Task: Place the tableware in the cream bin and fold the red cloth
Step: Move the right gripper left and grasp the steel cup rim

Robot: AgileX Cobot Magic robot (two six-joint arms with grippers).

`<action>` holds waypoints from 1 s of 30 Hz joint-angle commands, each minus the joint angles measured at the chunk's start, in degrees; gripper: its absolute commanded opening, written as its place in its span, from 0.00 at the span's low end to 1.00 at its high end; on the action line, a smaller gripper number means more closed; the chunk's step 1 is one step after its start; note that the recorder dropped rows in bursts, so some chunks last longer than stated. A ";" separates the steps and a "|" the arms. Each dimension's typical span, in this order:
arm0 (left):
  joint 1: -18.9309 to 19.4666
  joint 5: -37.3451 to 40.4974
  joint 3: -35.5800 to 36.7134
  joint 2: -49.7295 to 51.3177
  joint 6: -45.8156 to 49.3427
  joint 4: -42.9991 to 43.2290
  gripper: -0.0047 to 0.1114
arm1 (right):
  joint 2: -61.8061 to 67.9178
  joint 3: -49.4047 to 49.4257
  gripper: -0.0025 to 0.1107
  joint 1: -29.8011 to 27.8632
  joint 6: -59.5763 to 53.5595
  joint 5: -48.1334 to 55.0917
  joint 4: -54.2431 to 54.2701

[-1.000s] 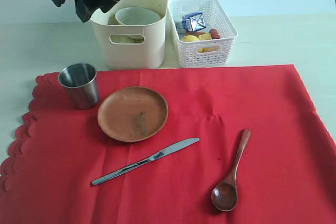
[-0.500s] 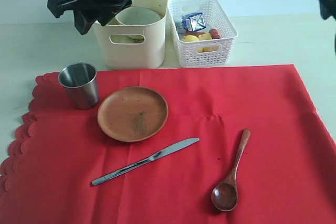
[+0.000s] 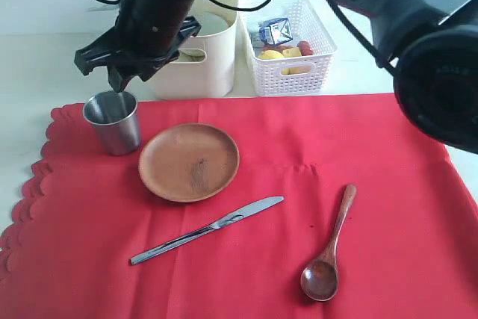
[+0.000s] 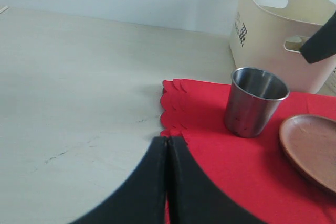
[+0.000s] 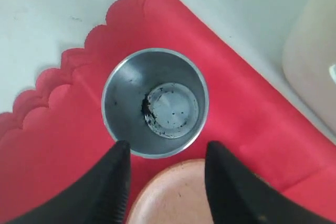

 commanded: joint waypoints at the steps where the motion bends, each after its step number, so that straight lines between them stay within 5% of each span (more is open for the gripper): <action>1: 0.09 -0.26 0.19 -0.36 0.03 -0.41 0.04 | 1.89 -0.37 0.42 0.05 -0.29 -2.92 0.52; 19: 0.09 -0.26 0.19 -0.36 0.03 -0.41 0.04 | 8.18 -0.37 0.40 0.05 1.30 -8.84 0.19; 26: 0.09 -0.26 0.19 -0.36 0.03 -0.41 0.04 | 8.43 -0.37 0.05 0.05 1.30 -8.90 0.19; 30: 0.09 -0.26 0.19 -0.36 0.03 -0.41 0.04 | 7.87 -0.37 0.02 0.05 1.30 -8.90 0.19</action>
